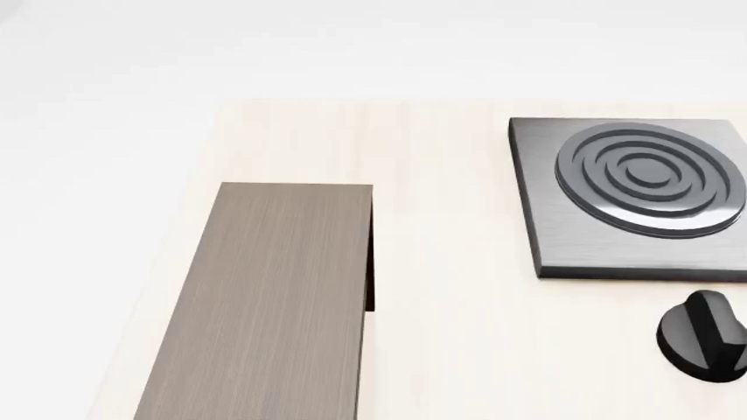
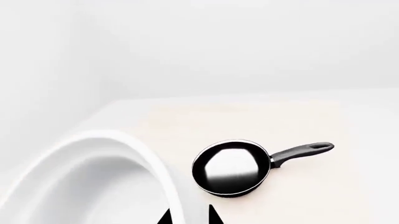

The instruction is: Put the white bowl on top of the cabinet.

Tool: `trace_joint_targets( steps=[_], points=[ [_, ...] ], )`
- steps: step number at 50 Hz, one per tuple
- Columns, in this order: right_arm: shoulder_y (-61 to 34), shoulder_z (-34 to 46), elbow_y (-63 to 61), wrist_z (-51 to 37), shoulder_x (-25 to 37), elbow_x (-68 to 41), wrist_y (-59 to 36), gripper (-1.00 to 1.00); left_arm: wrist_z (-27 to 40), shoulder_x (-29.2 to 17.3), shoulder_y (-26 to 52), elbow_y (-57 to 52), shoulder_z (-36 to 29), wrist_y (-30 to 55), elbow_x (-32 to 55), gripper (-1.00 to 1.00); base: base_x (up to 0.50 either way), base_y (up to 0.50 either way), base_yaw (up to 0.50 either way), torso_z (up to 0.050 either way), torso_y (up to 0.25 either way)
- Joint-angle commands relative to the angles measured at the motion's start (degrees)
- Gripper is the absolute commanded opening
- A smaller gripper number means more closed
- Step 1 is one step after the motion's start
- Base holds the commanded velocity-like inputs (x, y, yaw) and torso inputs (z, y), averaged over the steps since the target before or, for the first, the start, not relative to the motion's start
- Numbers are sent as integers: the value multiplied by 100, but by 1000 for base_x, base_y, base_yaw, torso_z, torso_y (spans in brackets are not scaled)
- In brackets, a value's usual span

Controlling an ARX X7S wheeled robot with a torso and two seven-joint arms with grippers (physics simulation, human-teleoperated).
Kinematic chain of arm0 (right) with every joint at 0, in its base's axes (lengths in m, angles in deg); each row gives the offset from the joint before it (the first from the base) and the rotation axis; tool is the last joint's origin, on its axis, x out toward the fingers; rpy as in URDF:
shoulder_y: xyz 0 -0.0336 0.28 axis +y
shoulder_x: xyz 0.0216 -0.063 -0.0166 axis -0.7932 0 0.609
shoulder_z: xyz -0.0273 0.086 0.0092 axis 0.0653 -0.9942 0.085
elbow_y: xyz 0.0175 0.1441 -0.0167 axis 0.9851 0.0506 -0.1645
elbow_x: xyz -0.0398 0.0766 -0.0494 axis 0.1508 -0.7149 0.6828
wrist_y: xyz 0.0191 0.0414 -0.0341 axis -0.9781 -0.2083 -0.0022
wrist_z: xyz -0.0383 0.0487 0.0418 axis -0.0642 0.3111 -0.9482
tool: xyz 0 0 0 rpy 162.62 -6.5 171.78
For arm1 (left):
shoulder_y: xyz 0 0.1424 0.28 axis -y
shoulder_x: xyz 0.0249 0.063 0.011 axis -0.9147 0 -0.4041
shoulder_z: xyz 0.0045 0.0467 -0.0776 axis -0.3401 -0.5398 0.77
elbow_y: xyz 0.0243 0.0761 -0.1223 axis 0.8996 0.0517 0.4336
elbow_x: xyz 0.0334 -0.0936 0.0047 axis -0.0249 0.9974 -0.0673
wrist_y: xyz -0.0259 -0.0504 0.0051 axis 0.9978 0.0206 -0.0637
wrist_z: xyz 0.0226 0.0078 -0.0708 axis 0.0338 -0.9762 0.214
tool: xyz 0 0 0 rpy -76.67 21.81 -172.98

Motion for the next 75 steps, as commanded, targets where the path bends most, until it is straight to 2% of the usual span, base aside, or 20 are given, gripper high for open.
trace_joint_targets(
  steps=[1, 8, 17, 33, 48, 62, 75],
  points=[
    [-1301, 648, 1430, 101, 42, 142, 565, -100, 8, -8, 0, 12, -31, -6, 11, 100, 0, 0, 0, 0, 0],
    [-1979, 832, 2584, 207, -61, 115, 1100, -100, 23, -26, 14, 14, -9, -3, 35, 100, 0, 0, 0, 0, 1],
    [-3409, 1146, 5428, 423, -213, 190, 2432, -100, 31, -37, 14, 17, -3, -18, 56, 100, 0, 0, 0, 0, 0],
    [-3686, 1084, 5464, 982, -590, -6, 1587, -100, 82, -73, 108, 19, -20, 65, 98, 100, 0, 0, 0, 0, 1],
    [-3936, 898, 5464, 1932, -925, -93, 541, -100, 105, -94, 91, -15, -18, 88, 145, 100, 0, 0, 0, 0, 1],
    [-3925, 907, 5464, 2924, -1161, -61, 149, -100, 103, -102, 91, 26, -44, 49, 147, 100, 0, 0, 0, 0, 1],
    [-3893, 760, 5460, 3497, -1317, -139, -74, -100, 111, -114, 78, 29, -65, 42, 161, 100, 0, 0, 0, 1, 1]
  ],
)
